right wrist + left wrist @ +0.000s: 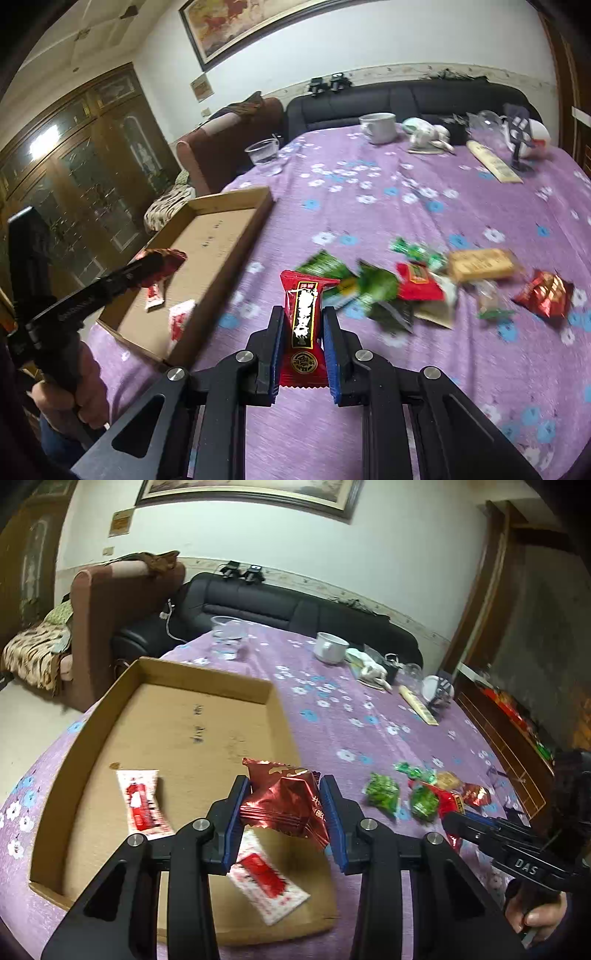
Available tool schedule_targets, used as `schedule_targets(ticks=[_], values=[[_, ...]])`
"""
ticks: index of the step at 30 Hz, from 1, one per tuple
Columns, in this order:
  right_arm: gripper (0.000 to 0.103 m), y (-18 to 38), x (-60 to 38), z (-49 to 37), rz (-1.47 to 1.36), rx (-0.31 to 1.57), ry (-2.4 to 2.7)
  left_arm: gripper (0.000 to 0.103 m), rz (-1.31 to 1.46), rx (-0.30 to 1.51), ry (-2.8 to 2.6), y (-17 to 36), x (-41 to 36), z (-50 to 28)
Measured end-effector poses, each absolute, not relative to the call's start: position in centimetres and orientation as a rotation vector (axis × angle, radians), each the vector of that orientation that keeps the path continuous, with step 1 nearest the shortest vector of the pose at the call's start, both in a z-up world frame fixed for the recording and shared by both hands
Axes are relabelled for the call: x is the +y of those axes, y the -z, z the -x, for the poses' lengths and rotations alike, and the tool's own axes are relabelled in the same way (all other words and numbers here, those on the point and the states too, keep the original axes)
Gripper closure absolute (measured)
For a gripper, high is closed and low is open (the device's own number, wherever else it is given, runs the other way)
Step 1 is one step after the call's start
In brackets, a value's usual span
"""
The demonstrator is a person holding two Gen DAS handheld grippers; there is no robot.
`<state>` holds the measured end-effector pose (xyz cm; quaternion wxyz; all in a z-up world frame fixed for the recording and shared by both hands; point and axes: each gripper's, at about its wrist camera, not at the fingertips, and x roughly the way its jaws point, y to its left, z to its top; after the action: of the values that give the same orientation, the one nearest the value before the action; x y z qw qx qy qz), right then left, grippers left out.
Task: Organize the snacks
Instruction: 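Carry the red foil packet with the left gripper while the right carries its packet to the box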
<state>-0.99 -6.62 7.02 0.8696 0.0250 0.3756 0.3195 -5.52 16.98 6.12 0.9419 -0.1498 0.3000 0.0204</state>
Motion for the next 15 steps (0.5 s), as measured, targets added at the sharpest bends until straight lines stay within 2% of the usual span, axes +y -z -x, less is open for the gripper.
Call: schedule_targets(ticks=[15], values=[[0.084, -7.6, 2.8, 0.9, -0.018, 0.794, -0.778, 0.066, 0.350, 0.623, -0.110, -3.9, 20.6, 5.4]])
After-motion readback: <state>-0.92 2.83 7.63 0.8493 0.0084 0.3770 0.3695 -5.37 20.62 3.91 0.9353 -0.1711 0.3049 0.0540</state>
